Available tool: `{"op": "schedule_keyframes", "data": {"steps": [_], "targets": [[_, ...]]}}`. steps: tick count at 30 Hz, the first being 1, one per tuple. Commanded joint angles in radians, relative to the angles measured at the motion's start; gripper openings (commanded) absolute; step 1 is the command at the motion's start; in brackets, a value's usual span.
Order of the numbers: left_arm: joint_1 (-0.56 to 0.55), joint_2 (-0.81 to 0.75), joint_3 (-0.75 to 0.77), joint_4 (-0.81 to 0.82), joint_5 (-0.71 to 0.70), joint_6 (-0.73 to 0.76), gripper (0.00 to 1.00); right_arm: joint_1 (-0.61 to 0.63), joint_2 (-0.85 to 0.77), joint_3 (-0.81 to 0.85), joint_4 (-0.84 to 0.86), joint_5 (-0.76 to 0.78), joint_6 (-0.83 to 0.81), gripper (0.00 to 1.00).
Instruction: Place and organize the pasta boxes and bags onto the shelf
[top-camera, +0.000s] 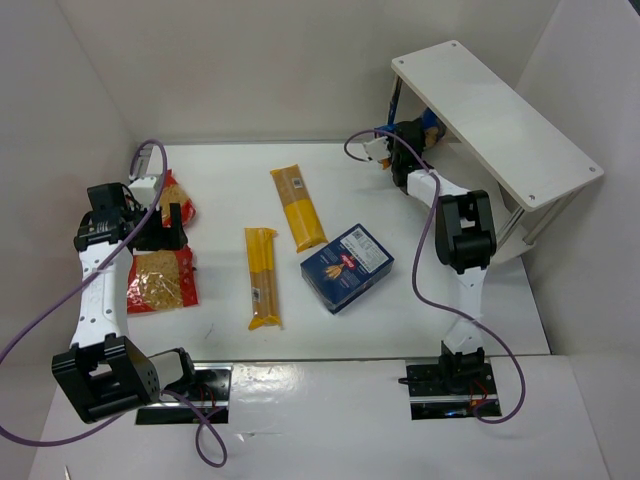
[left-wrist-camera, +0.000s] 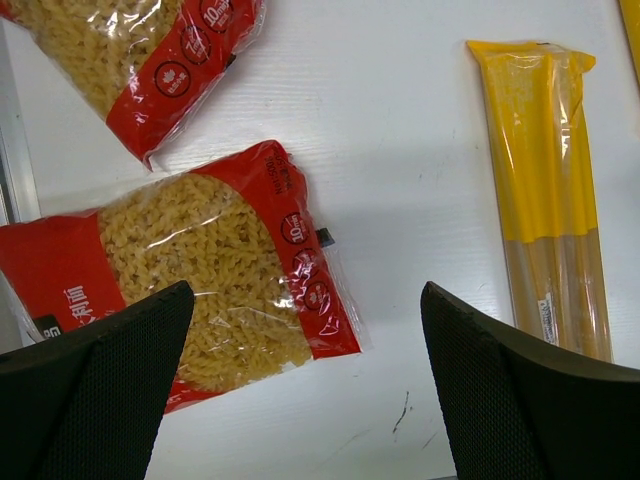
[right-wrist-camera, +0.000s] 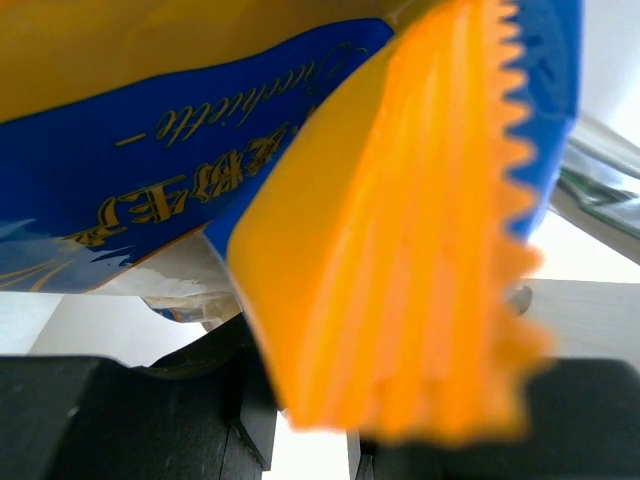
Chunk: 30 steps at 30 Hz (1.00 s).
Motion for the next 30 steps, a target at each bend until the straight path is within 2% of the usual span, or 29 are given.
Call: {"op": "schedule_keyframes", "data": {"steps": [1, 17, 18, 20, 24, 25, 28, 30], "targets": [[0.006, -0.023, -0.008, 0.027, 0.000, -0.012, 1.00, -0.007, -0.023, 0.089, 0.188, 0.032, -0.118, 0.00], [0.015, -0.023, -0.008, 0.027, 0.000, -0.012, 1.00, -0.016, 0.070, 0.210, 0.194, 0.082, -0.109, 0.05], [0.015, -0.023, -0.008, 0.027, 0.000, -0.012, 1.00, -0.016, 0.070, 0.210, 0.194, 0.082, -0.109, 0.16], [0.015, -0.032, -0.008, 0.027, 0.000, -0.012, 1.00, -0.016, 0.070, 0.219, 0.194, 0.073, -0.100, 0.21], [0.015, -0.032, -0.008, 0.027, 0.000, -0.003, 1.00, -0.016, 0.059, 0.219, 0.194, 0.073, -0.089, 0.48], [0.015, -0.032, -0.008, 0.027, 0.000, -0.003, 1.00, -0.016, 0.046, 0.208, 0.194, 0.073, -0.078, 0.58], [0.015, -0.032, -0.008, 0.027, 0.000, -0.003, 1.00, -0.005, 0.015, 0.185, 0.194, 0.073, -0.057, 0.71], [0.015, -0.032, -0.008, 0.027, 0.009, -0.003, 1.00, 0.005, -0.006, 0.159, 0.194, 0.073, -0.044, 0.74]]}}
